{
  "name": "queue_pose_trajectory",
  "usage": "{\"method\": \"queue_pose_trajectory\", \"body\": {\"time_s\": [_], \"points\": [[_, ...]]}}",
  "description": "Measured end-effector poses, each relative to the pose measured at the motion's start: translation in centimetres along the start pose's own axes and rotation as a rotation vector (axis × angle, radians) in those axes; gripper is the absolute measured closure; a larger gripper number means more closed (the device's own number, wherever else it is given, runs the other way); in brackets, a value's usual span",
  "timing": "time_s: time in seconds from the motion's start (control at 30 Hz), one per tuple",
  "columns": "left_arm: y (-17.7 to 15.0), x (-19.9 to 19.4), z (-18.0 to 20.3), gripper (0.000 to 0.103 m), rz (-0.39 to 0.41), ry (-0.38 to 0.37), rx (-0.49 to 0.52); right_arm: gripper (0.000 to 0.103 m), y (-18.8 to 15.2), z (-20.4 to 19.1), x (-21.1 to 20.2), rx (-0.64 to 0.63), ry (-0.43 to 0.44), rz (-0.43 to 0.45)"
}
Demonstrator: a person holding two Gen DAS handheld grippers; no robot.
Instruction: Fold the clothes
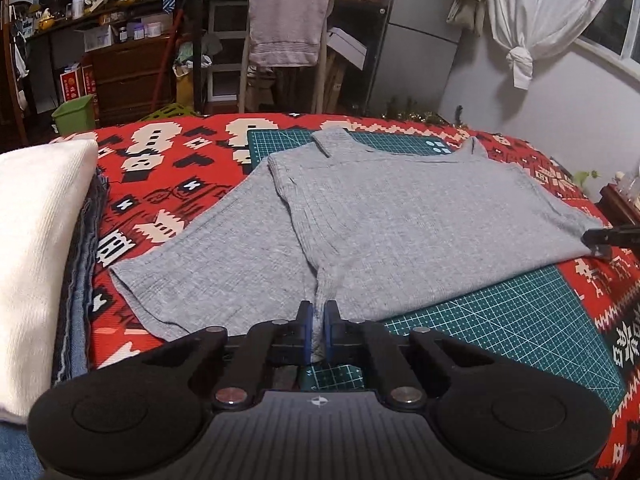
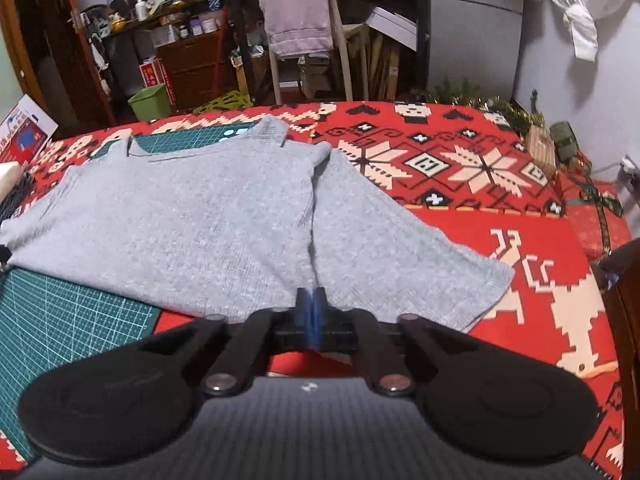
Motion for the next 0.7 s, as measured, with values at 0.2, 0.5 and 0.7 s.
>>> {"method": "queue_pose_trajectory", "body": {"time_s": [0.2,0.5,0.7], "points": [[0.7,-2.1,-1.6,0.099,0.016,-0.059,0.008,0.103,-0.3,0.1,-3.4,0.107,0.094,0.026],[0.0,-0.7,-3.1,0.099,-0.100,-0.085,0.034,0.102,-2.0,0.5,-1.8,0.133,0.081,-0.078],[0.0,-0.8,-3.2,0.088,-0.097,-0.054,0.006,0.092,-2.8,1.9,-3.8,0.199,0.099,-0.022]]}}
Point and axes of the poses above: each gripper's, at about its wrist camera, not at the fingertips, and x roughly the way its jaws point, z to its right, y to its top, the point moved 2 cm from there along x, roughly the way its jaws point, and after that the axes turned 10 degrees about -z, right-handed, at the moved point
